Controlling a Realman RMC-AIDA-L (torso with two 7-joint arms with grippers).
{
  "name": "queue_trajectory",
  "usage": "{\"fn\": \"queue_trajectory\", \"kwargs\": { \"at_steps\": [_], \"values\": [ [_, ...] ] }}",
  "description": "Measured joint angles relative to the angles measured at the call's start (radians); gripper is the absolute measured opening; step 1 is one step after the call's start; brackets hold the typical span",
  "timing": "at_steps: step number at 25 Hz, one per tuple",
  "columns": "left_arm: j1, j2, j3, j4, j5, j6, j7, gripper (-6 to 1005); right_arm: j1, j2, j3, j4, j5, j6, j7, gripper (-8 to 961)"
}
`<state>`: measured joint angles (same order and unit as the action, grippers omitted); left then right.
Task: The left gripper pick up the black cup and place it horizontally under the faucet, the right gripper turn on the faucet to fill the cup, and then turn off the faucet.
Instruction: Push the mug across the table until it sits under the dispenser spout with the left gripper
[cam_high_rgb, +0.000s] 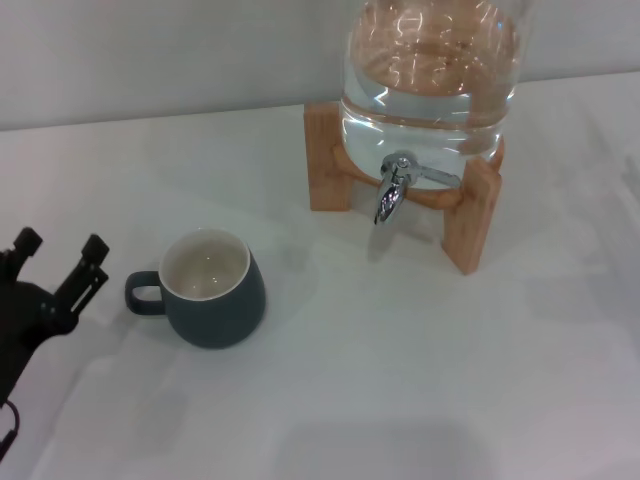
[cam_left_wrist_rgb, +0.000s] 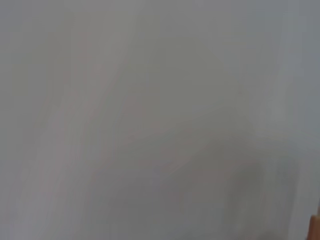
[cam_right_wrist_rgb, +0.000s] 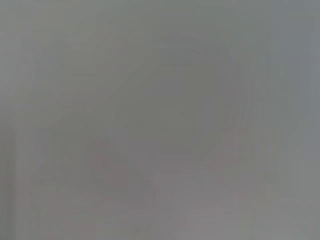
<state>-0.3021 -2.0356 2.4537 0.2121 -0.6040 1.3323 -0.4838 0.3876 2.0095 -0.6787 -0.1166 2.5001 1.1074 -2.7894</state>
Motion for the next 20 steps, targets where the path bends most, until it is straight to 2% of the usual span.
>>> {"fn": "queue_trajectory", "kwargs": {
  "at_steps": [3, 7, 20],
  "values": [
    [0.003, -0.022, -0.001, -0.031, 0.001, 0.011, -0.002, 885, 0.009, 0.0, 0.0, 0.0, 0.0, -0.007, -0.001, 843],
    [0.005, -0.035, 0.002, -0.048, 0.001, 0.015, -0.007, 885, 0.021, 0.0, -0.002, -0.001, -0.002, -0.01, -0.002, 843],
    [0.037, -0.044, 0.017, -0.058, 0.012, 0.002, -0.005, 885, 0.037, 0.001, -0.007, -0.027, -0.003, -0.03, -0.002, 843]
  ]
}}
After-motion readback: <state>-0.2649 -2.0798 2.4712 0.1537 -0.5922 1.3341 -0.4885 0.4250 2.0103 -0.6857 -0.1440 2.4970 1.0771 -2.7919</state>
